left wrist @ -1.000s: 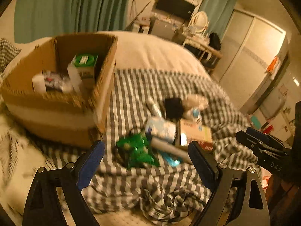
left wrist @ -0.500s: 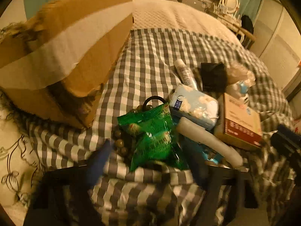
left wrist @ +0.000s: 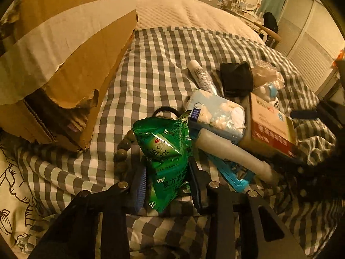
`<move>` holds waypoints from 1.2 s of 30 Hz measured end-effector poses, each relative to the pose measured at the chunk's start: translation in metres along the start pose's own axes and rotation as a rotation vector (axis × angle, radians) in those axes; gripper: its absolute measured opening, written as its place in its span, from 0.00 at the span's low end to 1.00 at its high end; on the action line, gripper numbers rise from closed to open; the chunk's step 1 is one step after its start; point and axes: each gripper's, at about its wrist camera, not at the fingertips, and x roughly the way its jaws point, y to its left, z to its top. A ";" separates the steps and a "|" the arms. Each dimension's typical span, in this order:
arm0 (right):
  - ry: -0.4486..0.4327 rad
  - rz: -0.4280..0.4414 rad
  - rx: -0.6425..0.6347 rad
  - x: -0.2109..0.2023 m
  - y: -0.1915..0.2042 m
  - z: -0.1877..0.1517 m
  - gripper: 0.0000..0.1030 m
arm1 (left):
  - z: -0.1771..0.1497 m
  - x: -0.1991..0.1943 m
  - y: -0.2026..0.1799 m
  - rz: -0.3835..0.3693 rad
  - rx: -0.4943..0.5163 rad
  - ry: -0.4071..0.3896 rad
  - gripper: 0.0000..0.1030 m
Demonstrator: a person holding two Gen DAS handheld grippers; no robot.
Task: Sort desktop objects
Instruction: 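Grasp the green snack bag with the left tool while the right tool grasps the amoxicillin box, then carry the green snack bag into the box while the right tool carries the amoxicillin box there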
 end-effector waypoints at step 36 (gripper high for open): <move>-0.140 0.022 0.628 -0.109 0.012 0.008 0.58 | 0.009 -0.115 0.027 -0.238 0.014 -0.280 0.33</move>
